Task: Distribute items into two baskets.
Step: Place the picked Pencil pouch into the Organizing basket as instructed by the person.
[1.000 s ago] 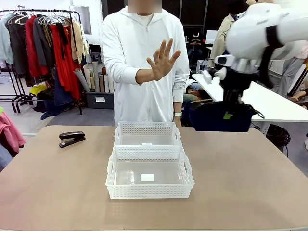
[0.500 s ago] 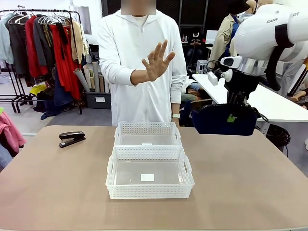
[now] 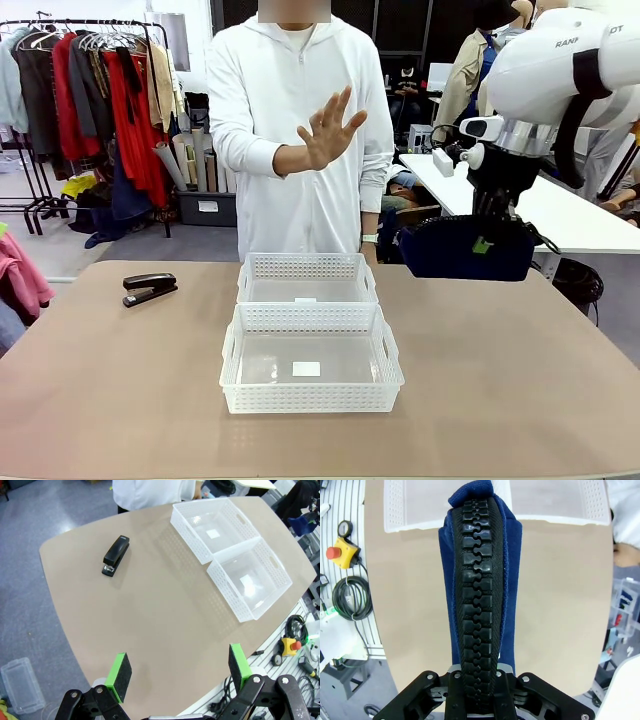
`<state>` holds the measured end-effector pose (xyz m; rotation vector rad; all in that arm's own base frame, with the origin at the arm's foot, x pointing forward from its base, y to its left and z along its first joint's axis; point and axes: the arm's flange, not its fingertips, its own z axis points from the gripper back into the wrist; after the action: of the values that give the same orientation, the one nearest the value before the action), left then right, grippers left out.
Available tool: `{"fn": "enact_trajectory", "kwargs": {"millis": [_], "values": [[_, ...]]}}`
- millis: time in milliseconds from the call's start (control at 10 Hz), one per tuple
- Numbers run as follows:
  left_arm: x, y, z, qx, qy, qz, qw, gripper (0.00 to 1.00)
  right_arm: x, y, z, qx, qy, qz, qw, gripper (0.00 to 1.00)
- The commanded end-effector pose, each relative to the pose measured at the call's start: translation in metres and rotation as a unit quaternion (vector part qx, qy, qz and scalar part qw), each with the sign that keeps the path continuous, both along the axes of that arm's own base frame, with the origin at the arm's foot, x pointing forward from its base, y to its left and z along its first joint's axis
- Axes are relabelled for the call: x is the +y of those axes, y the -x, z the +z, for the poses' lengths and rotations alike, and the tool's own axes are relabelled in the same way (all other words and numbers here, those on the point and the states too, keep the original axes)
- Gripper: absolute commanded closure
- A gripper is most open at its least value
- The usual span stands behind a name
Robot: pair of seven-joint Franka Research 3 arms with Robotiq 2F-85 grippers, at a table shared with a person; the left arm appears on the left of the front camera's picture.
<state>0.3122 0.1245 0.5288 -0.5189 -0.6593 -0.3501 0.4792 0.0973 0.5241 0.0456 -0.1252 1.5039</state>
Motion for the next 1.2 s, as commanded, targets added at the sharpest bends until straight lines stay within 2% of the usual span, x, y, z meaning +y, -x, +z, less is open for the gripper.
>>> {"fn": "enact_trajectory", "kwargs": {"millis": [0, 1100], "values": [[0.0, 0.0006, 0.0002, -0.001, 0.001, -0.001, 1.0, 0.0, -0.0004, 0.0014, 0.0034, -0.004, 0.0, 0.0, 1.0, 1.0], [0.0, 0.0006, 0.0002, -0.001, 0.001, -0.001, 1.0, 0.0, -0.0004, 0.0014, 0.0034, -0.004, 0.0, 0.0, 1.0, 1.0]]}}
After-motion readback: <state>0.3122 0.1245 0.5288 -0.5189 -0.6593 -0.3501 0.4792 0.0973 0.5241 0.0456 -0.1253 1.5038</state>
